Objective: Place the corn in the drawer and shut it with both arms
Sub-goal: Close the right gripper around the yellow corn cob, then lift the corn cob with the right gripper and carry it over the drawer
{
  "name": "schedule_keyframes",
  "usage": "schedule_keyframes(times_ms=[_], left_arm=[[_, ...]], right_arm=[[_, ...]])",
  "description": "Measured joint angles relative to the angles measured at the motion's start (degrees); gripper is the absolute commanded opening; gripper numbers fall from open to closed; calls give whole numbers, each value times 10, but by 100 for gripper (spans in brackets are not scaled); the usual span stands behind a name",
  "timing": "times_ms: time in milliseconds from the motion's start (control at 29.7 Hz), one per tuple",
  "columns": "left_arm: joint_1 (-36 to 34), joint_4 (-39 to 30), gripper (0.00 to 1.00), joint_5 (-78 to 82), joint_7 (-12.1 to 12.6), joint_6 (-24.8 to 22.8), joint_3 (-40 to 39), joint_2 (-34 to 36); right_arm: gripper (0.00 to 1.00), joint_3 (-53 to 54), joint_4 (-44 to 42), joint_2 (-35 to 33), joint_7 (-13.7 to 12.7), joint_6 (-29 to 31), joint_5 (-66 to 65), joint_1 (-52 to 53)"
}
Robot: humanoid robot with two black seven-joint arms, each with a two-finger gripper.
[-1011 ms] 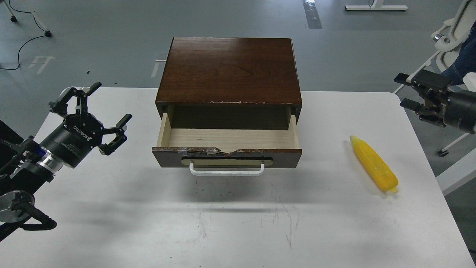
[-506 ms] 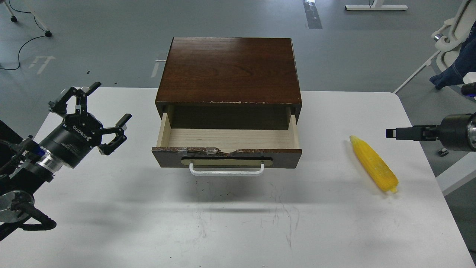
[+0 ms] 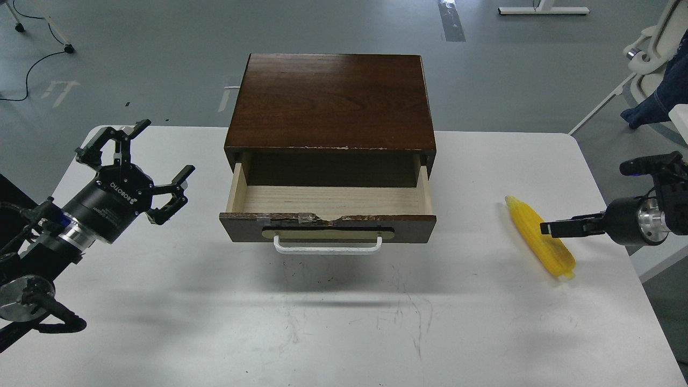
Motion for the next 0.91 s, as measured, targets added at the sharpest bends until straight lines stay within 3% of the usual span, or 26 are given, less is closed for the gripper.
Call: schedule_keyframes(times_ms=[135, 303, 371, 506, 573, 775, 910], left_arm=[[2, 0, 100, 0, 0, 0, 0, 0], [2, 0, 100, 0, 0, 0, 0, 1], [2, 0, 100, 0, 0, 0, 0, 1], [2, 0, 100, 0, 0, 0, 0, 1], [2, 0, 100, 0, 0, 0, 0, 1], [2, 0, 100, 0, 0, 0, 0, -1], [2, 0, 100, 0, 0, 0, 0, -1]], right_arm=[[99, -6, -10, 24, 0, -1, 0, -1], [88, -25, -13, 33, 0, -1, 0, -2], [76, -33, -13, 33, 0, -1, 0, -3], [21, -42, -13, 30, 0, -1, 0, -3], [1, -43, -13, 28, 0, -1, 0, -3], [1, -43, 20, 14, 0, -2, 5, 13], [2, -39, 67, -14, 0, -3, 14, 76]])
